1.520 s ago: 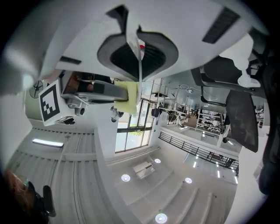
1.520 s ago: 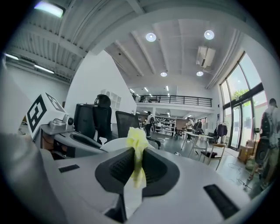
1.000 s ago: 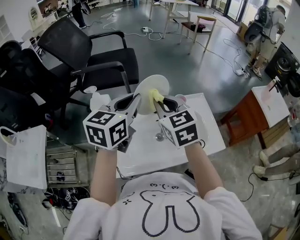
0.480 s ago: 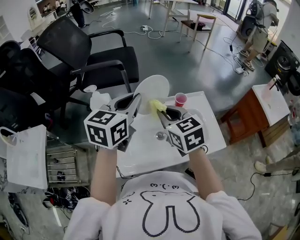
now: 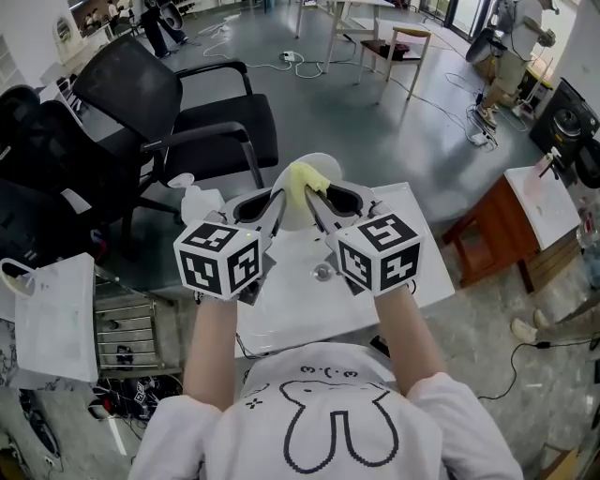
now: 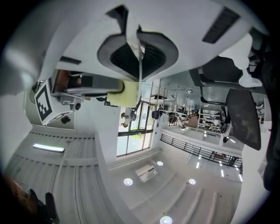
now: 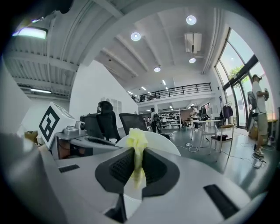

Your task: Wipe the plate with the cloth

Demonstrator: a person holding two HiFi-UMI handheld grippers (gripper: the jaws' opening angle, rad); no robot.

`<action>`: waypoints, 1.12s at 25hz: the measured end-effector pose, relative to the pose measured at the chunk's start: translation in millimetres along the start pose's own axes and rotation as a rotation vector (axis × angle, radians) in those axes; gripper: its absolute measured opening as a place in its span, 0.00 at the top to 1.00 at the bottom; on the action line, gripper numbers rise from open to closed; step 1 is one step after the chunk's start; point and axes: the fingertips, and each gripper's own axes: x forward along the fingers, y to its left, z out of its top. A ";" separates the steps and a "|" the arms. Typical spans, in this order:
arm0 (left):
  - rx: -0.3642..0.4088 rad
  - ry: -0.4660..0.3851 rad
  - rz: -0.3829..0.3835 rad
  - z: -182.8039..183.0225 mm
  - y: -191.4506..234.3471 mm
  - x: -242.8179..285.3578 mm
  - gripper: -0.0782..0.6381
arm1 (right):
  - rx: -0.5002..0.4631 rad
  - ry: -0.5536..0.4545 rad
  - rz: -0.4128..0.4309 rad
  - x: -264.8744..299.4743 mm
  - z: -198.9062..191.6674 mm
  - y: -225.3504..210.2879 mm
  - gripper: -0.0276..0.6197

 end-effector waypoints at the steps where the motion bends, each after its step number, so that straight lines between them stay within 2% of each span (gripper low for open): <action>1: -0.001 -0.001 -0.003 0.3 -0.9 0.1 0.87 | -0.013 0.000 0.001 2.3 2.0 1.3 0.88; 8: -0.032 -0.020 0.023 5.6 7.7 -4.0 0.87 | -0.068 0.058 0.021 22.2 -13.4 7.7 0.88; 17: -0.050 -0.027 0.060 5.5 16.1 -4.6 0.87 | -0.103 0.236 0.067 22.8 -81.2 19.8 0.88; 21: -0.047 -0.023 0.062 4.4 15.6 -2.4 0.87 | -0.100 0.288 0.075 17.1 -97.3 21.7 0.88; 24: -0.053 -0.029 0.063 5.0 14.3 -1.5 0.87 | -0.081 0.275 0.099 12.0 -90.8 28.1 0.88; 28: -0.053 -0.035 0.060 7.7 9.7 1.0 0.87 | 0.005 0.201 0.164 9.2 -67.9 41.2 0.88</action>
